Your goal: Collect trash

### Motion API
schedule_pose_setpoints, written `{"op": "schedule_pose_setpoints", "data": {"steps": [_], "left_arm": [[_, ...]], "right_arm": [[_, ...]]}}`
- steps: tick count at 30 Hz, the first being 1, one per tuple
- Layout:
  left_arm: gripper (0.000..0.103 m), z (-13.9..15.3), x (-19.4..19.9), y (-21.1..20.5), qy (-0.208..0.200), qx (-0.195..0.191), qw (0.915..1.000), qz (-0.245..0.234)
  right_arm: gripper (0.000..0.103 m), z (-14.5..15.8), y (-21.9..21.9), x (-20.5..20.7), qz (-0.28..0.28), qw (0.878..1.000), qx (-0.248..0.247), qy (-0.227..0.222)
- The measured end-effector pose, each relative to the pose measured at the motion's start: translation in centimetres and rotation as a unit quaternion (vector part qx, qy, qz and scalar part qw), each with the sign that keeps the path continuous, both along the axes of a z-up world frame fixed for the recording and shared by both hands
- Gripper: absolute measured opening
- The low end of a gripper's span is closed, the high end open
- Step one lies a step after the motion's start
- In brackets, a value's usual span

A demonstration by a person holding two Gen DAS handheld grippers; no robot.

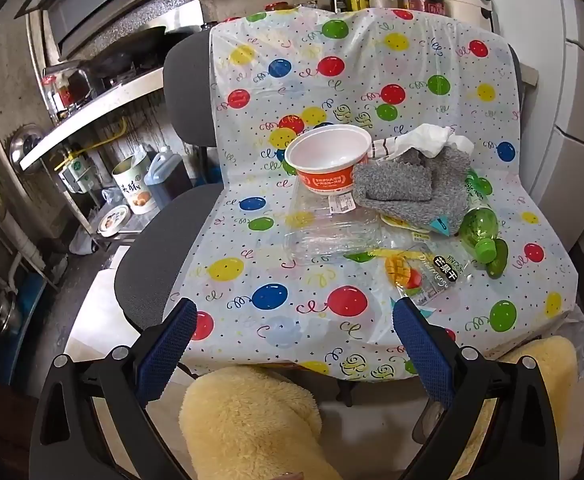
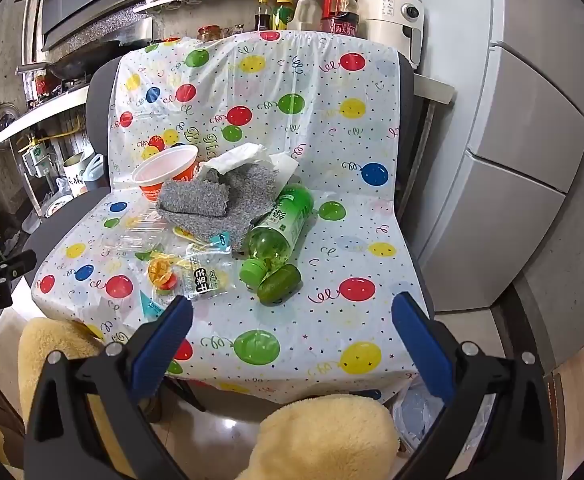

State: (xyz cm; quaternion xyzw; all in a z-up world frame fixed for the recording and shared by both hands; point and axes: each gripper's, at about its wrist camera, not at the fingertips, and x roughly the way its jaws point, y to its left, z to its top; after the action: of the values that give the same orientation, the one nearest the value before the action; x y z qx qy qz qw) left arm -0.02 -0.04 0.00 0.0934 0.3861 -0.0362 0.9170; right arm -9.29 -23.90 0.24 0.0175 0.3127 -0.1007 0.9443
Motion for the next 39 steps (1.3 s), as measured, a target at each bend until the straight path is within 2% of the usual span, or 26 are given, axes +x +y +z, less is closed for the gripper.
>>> {"op": "schedule_pose_setpoints", "data": {"steps": [39], "left_arm": [[0.097,0.59,0.32,0.51,-0.004,0.003,1.0,0.004]], "right_arm": [[0.097,-0.16,-0.48,-0.05,-0.002,1.0,0.003,0.002]]}}
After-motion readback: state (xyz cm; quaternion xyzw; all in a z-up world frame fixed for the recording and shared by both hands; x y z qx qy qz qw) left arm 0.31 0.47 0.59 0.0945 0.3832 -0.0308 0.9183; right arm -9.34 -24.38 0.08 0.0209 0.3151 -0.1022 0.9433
